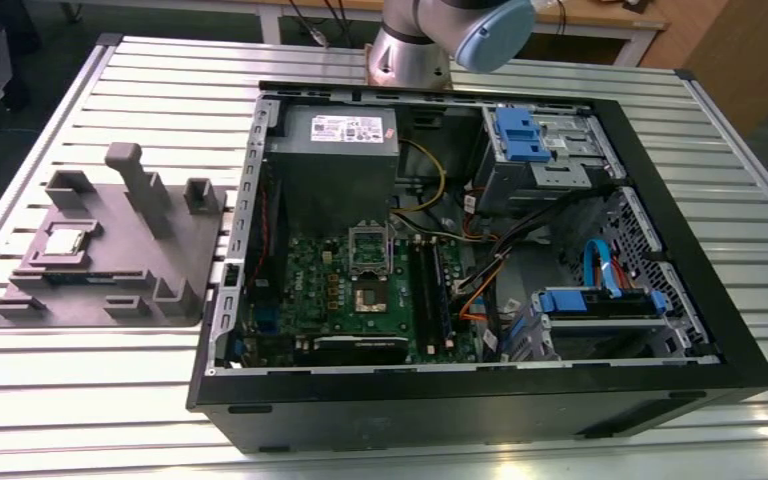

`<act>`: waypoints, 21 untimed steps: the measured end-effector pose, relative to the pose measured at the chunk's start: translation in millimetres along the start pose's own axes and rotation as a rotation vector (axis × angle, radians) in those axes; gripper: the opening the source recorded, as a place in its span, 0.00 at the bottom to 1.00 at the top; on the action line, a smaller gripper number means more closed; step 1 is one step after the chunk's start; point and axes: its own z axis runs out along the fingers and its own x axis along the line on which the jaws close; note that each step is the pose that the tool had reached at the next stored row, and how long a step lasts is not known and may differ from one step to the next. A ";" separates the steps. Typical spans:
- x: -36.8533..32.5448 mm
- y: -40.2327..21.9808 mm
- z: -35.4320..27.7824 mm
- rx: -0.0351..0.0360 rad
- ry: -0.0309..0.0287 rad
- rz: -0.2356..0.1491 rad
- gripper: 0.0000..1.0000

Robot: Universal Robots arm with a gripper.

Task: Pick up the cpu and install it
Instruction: 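Pick up the cpu and move it towards the insertion slot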

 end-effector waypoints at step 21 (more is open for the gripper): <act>0.0 0.0 3.6 0.0002 0.0020 -0.045 0.59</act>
